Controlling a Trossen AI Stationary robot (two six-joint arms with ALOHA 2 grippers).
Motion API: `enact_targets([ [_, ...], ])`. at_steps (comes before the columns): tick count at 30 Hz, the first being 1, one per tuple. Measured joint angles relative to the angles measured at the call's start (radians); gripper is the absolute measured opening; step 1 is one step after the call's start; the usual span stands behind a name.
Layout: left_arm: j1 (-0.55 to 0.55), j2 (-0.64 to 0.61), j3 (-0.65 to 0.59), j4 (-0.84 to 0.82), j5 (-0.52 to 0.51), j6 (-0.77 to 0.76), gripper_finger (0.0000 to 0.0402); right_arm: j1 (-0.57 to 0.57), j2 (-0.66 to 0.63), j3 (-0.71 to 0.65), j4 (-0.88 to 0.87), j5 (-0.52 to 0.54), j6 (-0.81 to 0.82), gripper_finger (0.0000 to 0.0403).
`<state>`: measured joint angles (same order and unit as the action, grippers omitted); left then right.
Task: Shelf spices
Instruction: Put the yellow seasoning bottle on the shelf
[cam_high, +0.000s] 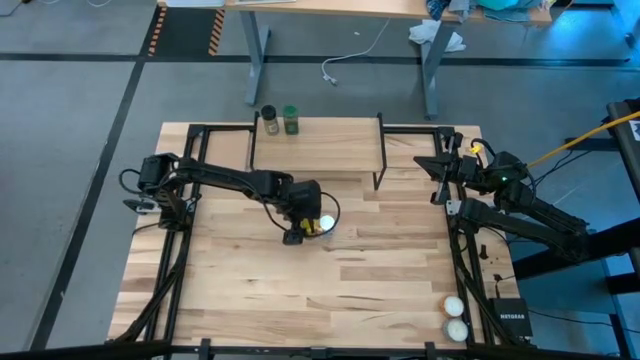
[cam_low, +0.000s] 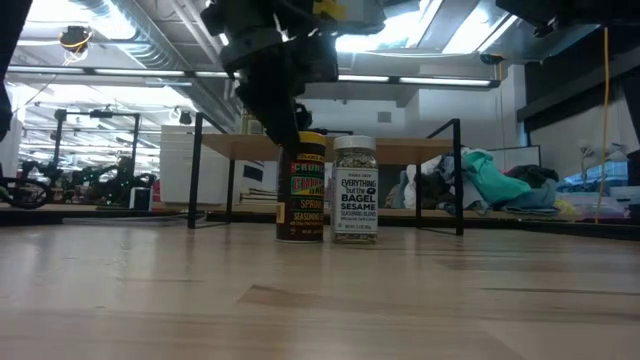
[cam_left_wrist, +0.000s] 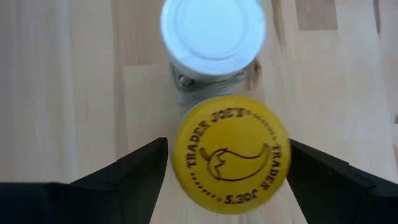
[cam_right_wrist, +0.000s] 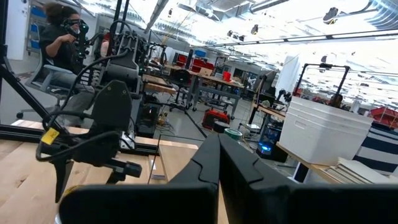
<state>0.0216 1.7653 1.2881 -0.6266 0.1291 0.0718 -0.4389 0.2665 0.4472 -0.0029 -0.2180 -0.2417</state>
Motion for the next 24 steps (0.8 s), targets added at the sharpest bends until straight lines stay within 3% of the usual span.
enact_targets([
  [3, 0.000, 0.000, 0.000, 0.013, 0.002, 0.011, 0.0287, 0.000, 0.000, 0.000, 0.000, 0.000, -0.001, 0.0005],
  [9, -0.001, 0.000, 0.020, 0.005, 0.001, 0.041, 0.0218, 0.000, 0.000, 0.000, 0.000, 0.000, -0.002, 0.0005],
  [16, -0.002, 0.000, 0.063, -0.081, 0.001, 0.067, 0.0218, 0.000, 0.000, 0.000, 0.000, 0.000, -0.002, 0.0005],
  [24, -0.006, -0.001, 0.279, -0.335, -0.070, 0.100, 0.0218, 0.000, 0.000, 0.000, 0.000, 0.000, -0.002, 0.0005],
])
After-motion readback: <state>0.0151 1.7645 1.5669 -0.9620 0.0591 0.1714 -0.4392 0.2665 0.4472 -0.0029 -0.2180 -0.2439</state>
